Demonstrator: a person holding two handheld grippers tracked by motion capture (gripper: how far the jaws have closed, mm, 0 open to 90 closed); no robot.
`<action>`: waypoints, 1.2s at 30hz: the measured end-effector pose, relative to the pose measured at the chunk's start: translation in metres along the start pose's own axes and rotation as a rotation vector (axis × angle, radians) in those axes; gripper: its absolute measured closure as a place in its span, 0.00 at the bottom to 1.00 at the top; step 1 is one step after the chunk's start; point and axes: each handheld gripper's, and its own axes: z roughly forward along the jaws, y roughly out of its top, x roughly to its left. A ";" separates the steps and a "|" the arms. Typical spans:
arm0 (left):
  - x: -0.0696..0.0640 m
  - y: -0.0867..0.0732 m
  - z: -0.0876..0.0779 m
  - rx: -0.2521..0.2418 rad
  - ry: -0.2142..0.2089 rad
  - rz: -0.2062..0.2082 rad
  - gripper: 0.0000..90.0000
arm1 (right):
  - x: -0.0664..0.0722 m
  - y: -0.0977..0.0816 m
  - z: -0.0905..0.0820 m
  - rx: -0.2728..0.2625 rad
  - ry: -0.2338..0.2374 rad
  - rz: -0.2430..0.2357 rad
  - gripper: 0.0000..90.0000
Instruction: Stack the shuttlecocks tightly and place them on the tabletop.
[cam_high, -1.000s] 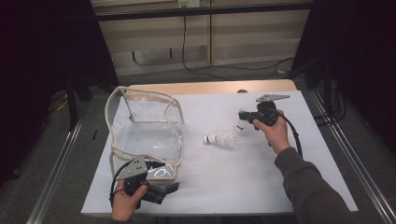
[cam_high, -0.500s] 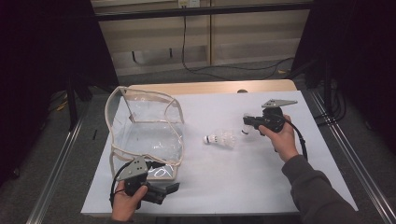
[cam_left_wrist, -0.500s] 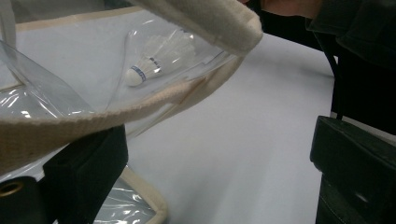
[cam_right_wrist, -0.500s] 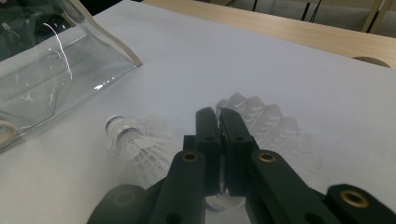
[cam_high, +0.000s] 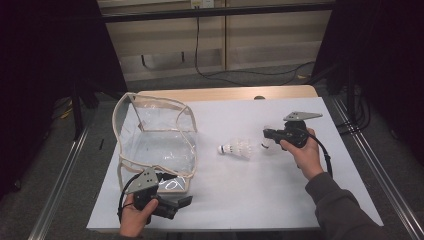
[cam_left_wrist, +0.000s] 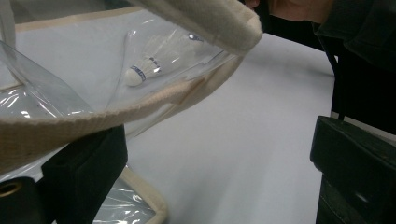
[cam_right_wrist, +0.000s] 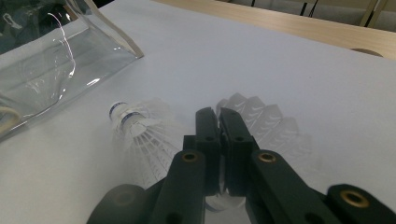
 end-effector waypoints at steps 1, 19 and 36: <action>0.000 0.000 0.000 -0.001 0.001 0.000 0.05 | 0.000 -0.001 0.000 0.001 0.003 0.002 0.96; 0.000 0.000 0.000 0.000 0.003 0.003 0.05 | -0.001 -0.017 0.002 0.005 0.014 0.022 0.95; 0.000 0.000 0.001 -0.003 0.007 -0.001 0.05 | -0.004 -0.024 -0.005 0.003 0.009 0.042 0.91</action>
